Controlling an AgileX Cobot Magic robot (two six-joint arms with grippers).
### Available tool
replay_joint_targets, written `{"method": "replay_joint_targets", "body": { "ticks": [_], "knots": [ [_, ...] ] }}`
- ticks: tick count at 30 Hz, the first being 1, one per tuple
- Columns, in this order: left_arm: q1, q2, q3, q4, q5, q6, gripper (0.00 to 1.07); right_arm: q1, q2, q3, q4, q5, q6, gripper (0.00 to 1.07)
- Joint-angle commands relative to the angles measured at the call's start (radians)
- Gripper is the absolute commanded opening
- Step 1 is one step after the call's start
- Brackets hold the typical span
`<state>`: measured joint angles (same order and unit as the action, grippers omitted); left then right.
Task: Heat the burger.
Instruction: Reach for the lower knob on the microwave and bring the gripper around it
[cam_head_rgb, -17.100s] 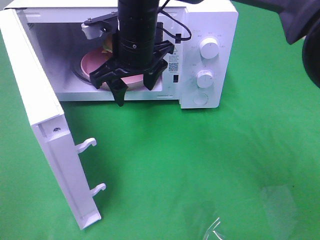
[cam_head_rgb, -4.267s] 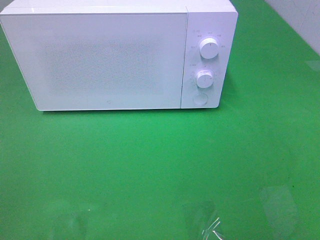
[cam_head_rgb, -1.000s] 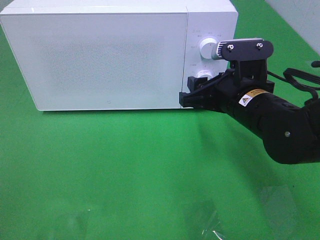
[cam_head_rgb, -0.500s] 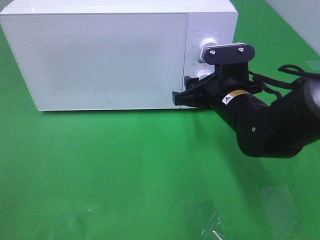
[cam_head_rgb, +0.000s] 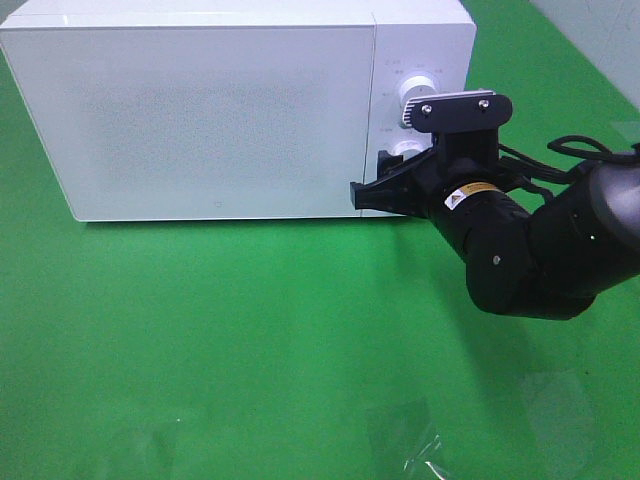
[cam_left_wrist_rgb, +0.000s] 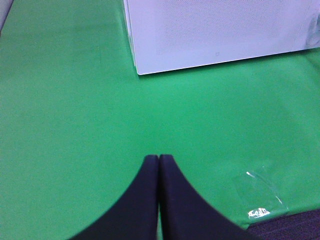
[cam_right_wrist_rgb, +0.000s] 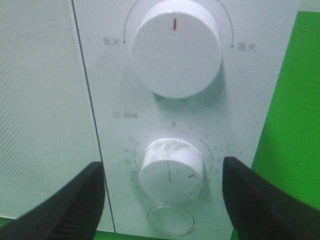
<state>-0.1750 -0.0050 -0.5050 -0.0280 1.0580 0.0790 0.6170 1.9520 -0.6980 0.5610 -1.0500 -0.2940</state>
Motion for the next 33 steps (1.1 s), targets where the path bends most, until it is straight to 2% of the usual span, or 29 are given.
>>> {"method": "replay_joint_targets", "body": {
  "ticks": [1, 13, 19, 27, 33],
  "knots": [
    [0.002, -0.02, 0.002, 0.0, -0.015, -0.001, 0.0, 0.001, -0.004, -0.035, 0.0, -0.01, -0.009, 0.67],
    [0.002, -0.02, 0.002, 0.0, -0.015, -0.001, 0.0, 0.001, -0.004, -0.049, 0.002, -0.001, -0.017, 0.67],
    [0.002, -0.02, 0.002, 0.0, -0.015, -0.001, 0.0, 0.001, 0.05, -0.072, 0.002, -0.005, -0.02, 0.67],
    [0.002, -0.02, 0.002, 0.0, -0.015, -0.001, 0.0, 0.001, 0.054, -0.073, 0.009, -0.023, -0.025, 0.59],
    [0.002, -0.02, 0.002, 0.0, -0.015, -0.001, 0.0, 0.001, 0.055, -0.075, 0.021, -0.019, -0.025, 0.59]
  ]
}}
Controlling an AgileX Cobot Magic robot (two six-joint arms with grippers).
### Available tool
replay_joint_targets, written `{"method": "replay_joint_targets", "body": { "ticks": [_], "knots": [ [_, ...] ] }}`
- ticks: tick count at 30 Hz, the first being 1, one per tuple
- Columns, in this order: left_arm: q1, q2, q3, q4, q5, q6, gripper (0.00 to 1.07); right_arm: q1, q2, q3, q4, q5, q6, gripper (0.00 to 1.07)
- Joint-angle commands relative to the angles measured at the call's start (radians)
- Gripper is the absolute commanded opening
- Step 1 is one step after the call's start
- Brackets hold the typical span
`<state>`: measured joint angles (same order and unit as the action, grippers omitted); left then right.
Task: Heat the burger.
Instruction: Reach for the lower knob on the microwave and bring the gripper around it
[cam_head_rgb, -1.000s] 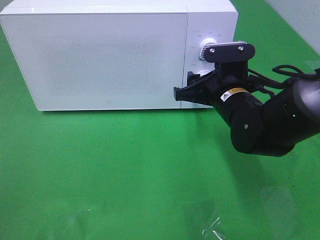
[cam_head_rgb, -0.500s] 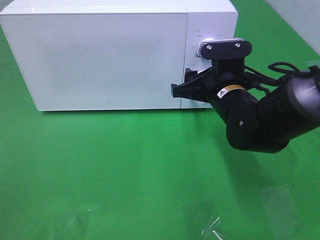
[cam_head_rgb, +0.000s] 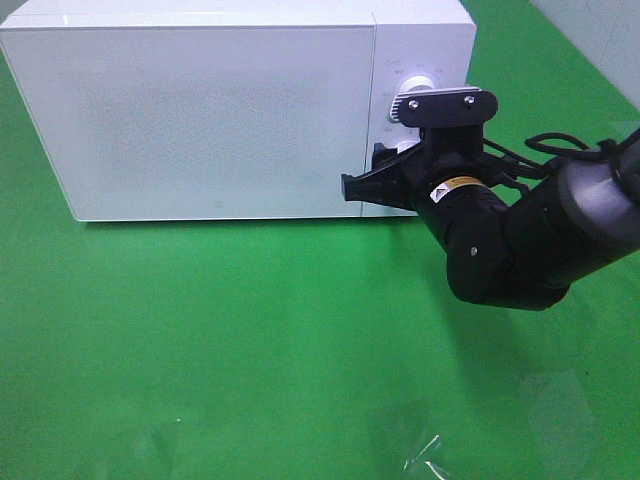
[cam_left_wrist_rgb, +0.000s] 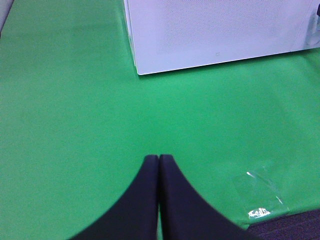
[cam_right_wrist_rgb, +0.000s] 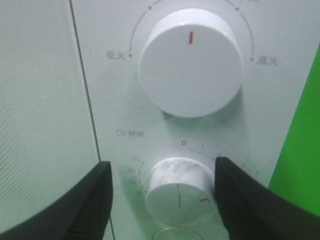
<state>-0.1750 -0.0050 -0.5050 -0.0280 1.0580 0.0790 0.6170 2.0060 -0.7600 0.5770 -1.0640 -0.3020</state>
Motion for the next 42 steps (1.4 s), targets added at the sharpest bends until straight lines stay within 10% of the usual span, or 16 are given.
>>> {"method": "replay_joint_targets", "body": {
  "ticks": [1, 15, 21, 31, 42],
  "knots": [
    [0.002, -0.02, 0.002, 0.0, -0.015, -0.001, 0.0, 0.001, 0.004, -0.013, 0.005, -0.006, -0.017, 0.59],
    [0.002, -0.02, 0.002, 0.0, -0.015, -0.001, 0.0, 0.001, 0.05, -0.04, 0.009, -0.018, -0.017, 0.49],
    [0.002, -0.02, 0.002, 0.0, -0.015, -0.001, 0.0, 0.001, 0.05, -0.04, 0.013, -0.012, -0.017, 0.0],
    [0.002, -0.02, 0.002, 0.0, -0.015, -0.001, 0.0, 0.001, 0.05, -0.04, 0.012, -0.024, 0.121, 0.0],
    [0.002, -0.02, 0.002, 0.0, -0.015, -0.001, 0.0, 0.001, 0.04, -0.04, 0.009, -0.045, 1.001, 0.0]
  ]
}}
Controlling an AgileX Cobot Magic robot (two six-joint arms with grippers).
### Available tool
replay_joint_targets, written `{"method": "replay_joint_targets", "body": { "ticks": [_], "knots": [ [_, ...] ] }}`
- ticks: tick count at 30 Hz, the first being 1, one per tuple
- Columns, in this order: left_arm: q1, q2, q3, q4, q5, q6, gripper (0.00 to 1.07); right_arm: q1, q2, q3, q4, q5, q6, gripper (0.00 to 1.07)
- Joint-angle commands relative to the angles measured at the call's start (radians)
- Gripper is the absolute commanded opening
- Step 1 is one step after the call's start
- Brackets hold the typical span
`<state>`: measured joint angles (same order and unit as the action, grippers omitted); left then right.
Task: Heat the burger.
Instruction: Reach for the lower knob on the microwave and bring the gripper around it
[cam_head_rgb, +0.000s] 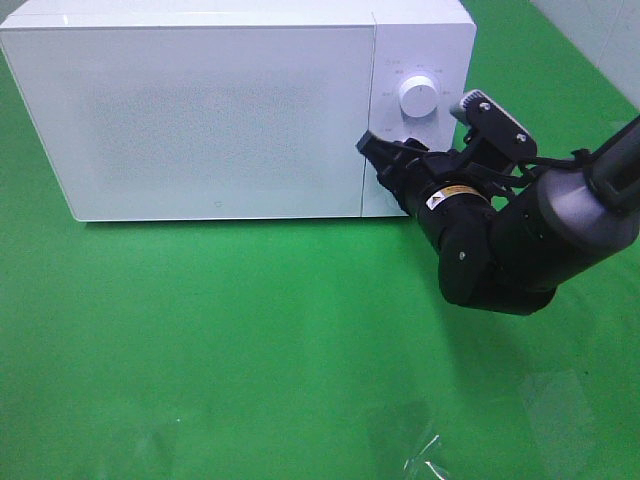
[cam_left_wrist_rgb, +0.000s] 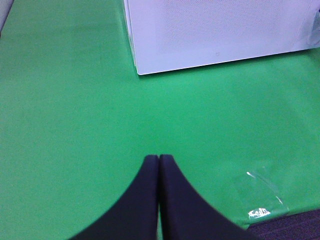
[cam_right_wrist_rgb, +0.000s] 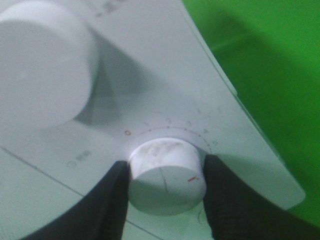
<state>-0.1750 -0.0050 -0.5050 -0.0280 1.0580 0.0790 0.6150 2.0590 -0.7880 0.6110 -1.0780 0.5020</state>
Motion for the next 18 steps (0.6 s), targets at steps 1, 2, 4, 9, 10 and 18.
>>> {"method": "replay_joint_targets", "body": {
  "ticks": [1, 2, 4, 9, 10, 18],
  "knots": [
    [0.002, -0.02, 0.002, 0.0, -0.015, -0.001, 0.0, 0.003, -0.013, -0.012, -0.025, -0.031, 0.197, 0.0],
    [0.002, -0.02, 0.002, 0.0, -0.015, -0.001, 0.0, 0.003, -0.013, -0.012, -0.026, -0.041, 0.382, 0.0],
    [0.002, -0.02, 0.002, 0.0, -0.015, -0.001, 0.0, 0.003, -0.013, -0.012, -0.034, -0.057, 0.576, 0.0],
    [0.002, -0.02, 0.002, 0.0, -0.015, -0.001, 0.0, 0.003, -0.013, -0.012, -0.034, -0.091, 0.811, 0.0],
    [0.002, -0.02, 0.002, 0.0, -0.015, -0.001, 0.0, 0.003, -0.013, -0.012, -0.034, -0.091, 0.811, 0.0],
    [0.002, -0.02, 0.002, 0.0, -0.015, -0.001, 0.0, 0.003, -0.013, -0.012, -0.033, -0.103, 0.84, 0.02]
  ]
}}
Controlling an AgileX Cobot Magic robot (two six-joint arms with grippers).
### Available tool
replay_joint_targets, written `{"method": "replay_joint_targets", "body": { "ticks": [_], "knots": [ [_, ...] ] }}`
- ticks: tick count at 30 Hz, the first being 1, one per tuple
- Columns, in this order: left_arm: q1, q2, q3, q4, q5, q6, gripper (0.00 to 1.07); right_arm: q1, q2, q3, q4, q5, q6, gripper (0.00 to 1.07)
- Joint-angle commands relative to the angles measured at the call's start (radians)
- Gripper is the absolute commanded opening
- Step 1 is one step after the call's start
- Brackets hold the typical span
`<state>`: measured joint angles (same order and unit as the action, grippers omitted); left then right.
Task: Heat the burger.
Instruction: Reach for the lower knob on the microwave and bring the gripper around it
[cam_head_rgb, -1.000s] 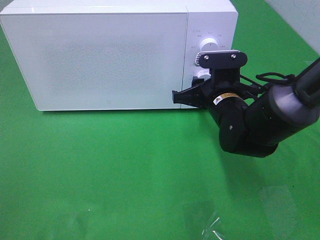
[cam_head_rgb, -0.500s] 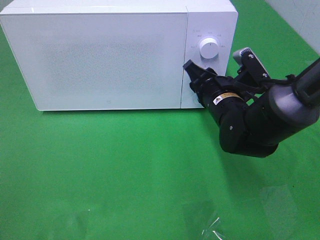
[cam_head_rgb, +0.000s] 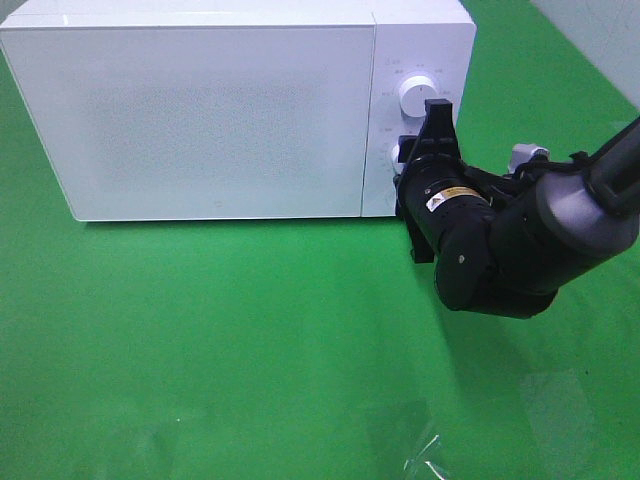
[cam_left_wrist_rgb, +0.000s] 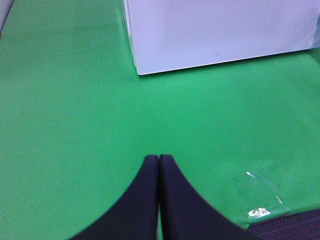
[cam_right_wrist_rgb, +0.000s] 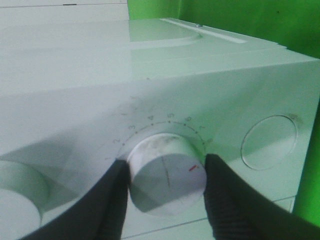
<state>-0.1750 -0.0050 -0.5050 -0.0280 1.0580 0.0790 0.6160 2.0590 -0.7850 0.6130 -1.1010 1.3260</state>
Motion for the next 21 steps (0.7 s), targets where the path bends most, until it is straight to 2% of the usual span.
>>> {"method": "replay_joint_targets", "body": {
  "ticks": [1, 5, 6, 7, 8, 9, 10, 11, 12, 13, 14, 15, 16, 21],
  "knots": [
    [0.002, -0.02, 0.002, 0.0, -0.015, -0.001, 0.0, 0.002, -0.013, -0.015, -0.035, -0.08, 0.016, 0.02],
    [0.002, -0.02, 0.002, 0.0, -0.015, -0.001, 0.0, 0.002, -0.013, -0.015, -0.031, -0.08, 0.016, 0.13],
    [0.002, -0.02, 0.002, 0.0, -0.015, -0.001, 0.0, 0.002, -0.013, -0.015, -0.031, -0.08, 0.016, 0.13],
    [0.002, -0.02, 0.002, 0.0, -0.015, -0.001, 0.0, 0.002, -0.013, -0.015, -0.027, -0.08, 0.016, 0.19],
    [0.002, -0.02, 0.002, 0.0, -0.015, -0.001, 0.0, 0.002, -0.013, -0.015, -0.027, -0.08, 0.016, 0.19],
    [0.002, -0.02, 0.002, 0.0, -0.015, -0.001, 0.0, 0.002, -0.013, -0.015, -0.023, -0.079, 0.016, 0.31],
    [0.002, -0.02, 0.002, 0.0, -0.015, -0.001, 0.0, 0.002, -0.013, -0.015, -0.023, -0.079, 0.016, 0.31],
    [0.002, -0.02, 0.002, 0.0, -0.015, -0.001, 0.0, 0.002, -0.013, -0.015, -0.023, -0.079, 0.016, 0.45],
    [0.002, -0.02, 0.002, 0.0, -0.015, -0.001, 0.0, 0.002, -0.013, -0.015, -0.023, -0.079, 0.016, 0.45],
    [0.002, -0.02, 0.002, 0.0, -0.015, -0.001, 0.0, 0.002, -0.013, -0.015, -0.023, -0.076, 0.016, 0.57],
    [0.002, -0.02, 0.002, 0.0, -0.015, -0.001, 0.0, 0.002, -0.013, -0.015, -0.023, -0.076, 0.016, 0.57],
    [0.002, -0.02, 0.002, 0.0, -0.015, -0.001, 0.0, 0.002, -0.013, -0.015, -0.023, -0.062, 0.016, 0.66],
    [0.002, -0.02, 0.002, 0.0, -0.015, -0.001, 0.0, 0.002, -0.015, -0.015, -0.023, -0.036, 0.009, 0.68],
    [0.002, -0.02, 0.002, 0.0, -0.015, -0.001, 0.0, 0.002, -0.016, -0.015, -0.044, 0.003, -0.041, 0.68]
  ]
}}
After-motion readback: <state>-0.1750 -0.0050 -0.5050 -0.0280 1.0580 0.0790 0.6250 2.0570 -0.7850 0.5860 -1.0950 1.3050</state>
